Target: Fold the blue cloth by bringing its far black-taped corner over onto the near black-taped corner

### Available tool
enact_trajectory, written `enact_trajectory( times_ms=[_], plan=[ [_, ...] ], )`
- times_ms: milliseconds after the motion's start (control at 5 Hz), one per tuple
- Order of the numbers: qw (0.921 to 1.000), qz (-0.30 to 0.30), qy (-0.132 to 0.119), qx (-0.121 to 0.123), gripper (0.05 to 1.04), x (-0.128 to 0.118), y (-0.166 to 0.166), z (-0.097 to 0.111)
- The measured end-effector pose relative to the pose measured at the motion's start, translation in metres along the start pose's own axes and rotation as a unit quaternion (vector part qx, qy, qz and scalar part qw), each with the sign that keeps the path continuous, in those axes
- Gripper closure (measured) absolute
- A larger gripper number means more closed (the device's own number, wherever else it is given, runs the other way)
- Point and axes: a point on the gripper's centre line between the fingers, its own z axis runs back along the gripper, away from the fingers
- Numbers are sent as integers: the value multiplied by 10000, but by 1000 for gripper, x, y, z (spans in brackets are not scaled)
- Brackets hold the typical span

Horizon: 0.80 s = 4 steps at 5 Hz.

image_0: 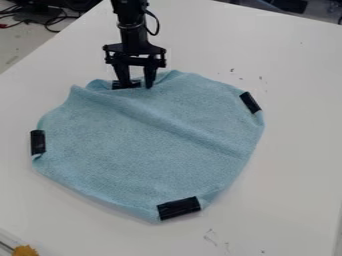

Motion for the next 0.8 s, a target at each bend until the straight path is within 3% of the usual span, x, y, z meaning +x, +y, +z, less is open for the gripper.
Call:
enact_trajectory(
  times_ms=[200,400,600,800],
  plan=[
    [10000,33,-30,21,711,2,2,1],
    [10000,16,-44,31,916,6,-1,0],
    [10000,-34,-36,23,1019,8,-2,-2],
    [9999,-101,-35,40,1031,10,-4,-1]
  ],
)
